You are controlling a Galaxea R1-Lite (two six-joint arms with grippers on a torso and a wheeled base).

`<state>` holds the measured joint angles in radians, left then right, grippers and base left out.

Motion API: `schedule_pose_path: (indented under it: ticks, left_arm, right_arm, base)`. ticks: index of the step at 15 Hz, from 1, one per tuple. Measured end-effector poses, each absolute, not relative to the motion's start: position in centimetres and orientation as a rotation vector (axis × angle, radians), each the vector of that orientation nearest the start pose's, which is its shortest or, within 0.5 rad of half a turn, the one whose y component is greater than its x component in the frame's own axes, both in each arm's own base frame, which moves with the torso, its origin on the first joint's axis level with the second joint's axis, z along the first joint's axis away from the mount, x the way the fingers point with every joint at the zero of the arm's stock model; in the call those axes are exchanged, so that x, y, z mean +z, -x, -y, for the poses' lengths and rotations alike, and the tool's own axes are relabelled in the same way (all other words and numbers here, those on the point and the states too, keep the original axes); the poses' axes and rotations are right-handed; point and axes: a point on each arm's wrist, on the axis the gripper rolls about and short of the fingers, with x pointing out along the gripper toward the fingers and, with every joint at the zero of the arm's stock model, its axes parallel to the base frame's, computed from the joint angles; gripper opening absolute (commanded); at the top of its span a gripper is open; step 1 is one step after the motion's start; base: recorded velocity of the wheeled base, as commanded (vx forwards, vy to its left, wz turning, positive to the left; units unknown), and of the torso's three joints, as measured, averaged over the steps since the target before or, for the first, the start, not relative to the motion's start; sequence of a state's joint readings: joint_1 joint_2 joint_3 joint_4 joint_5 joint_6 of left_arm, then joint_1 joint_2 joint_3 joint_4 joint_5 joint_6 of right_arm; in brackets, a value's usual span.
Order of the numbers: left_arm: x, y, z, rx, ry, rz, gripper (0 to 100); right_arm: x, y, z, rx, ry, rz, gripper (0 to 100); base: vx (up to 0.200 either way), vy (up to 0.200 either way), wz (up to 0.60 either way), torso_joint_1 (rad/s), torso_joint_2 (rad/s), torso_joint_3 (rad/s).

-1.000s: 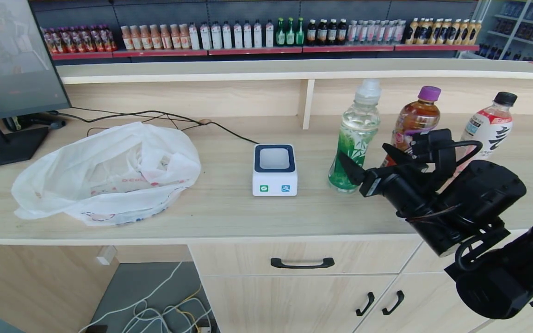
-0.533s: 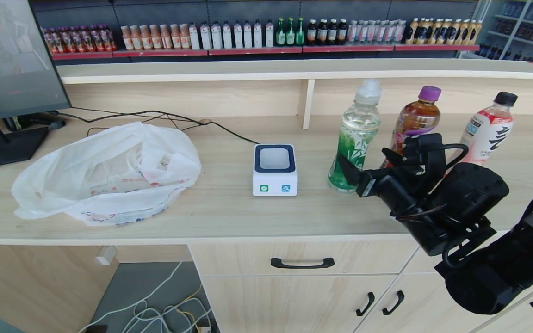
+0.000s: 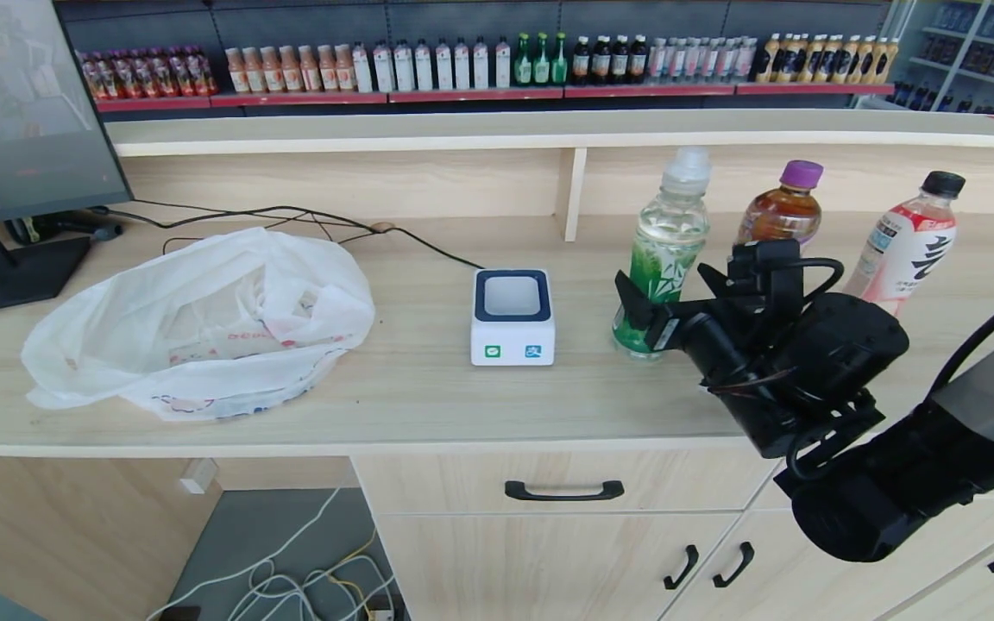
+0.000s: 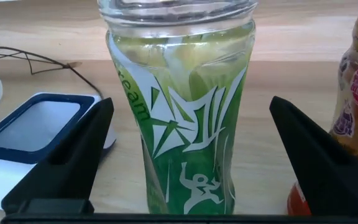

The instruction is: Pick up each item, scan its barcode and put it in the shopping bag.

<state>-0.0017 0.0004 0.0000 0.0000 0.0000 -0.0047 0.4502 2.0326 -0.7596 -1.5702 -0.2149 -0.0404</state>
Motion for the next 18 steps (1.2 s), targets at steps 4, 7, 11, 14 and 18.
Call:
schedule_pose_path:
  ticks: [4, 7, 11, 14, 18]
  left_arm:
    - [7.5, 2.3, 0.0, -0.002, 0.005, 0.0, 100]
    - [7.5, 2.3, 0.0, -0.002, 0.005, 0.0, 100]
    - [7.5, 2.3, 0.0, -0.002, 0.006, 0.0, 100]
    - [7.5, 2.3, 0.0, -0.002, 0.005, 0.0, 100]
    - [7.5, 2.3, 0.0, -0.002, 0.006, 0.0, 100]
  right_arm:
    - [15.2, -33.0, -15.6, 0.234, -0.079, 0.297, 100]
    - [15.3, -33.5, -15.9, 0.236, -0.088, 0.311, 100]
    - [15.3, -34.1, -16.3, 0.235, -0.09, 0.325, 100]
    - [15.2, -34.3, -16.4, 0.236, -0.09, 0.324, 100]
    - [15.5, -34.6, -16.5, 0.236, -0.097, 0.34, 100]
  base:
    - [0.0, 0.0, 0.0, 0.0, 0.0, 0.0]
    - [0.0, 0.0, 0.0, 0.0, 0.0, 0.0]
    - [0.0, 0.0, 0.0, 0.0, 0.0, 0.0]
    - [0.0, 0.0, 0.0, 0.0, 0.0, 0.0]
    - [0.0, 0.0, 0.0, 0.0, 0.0, 0.0]
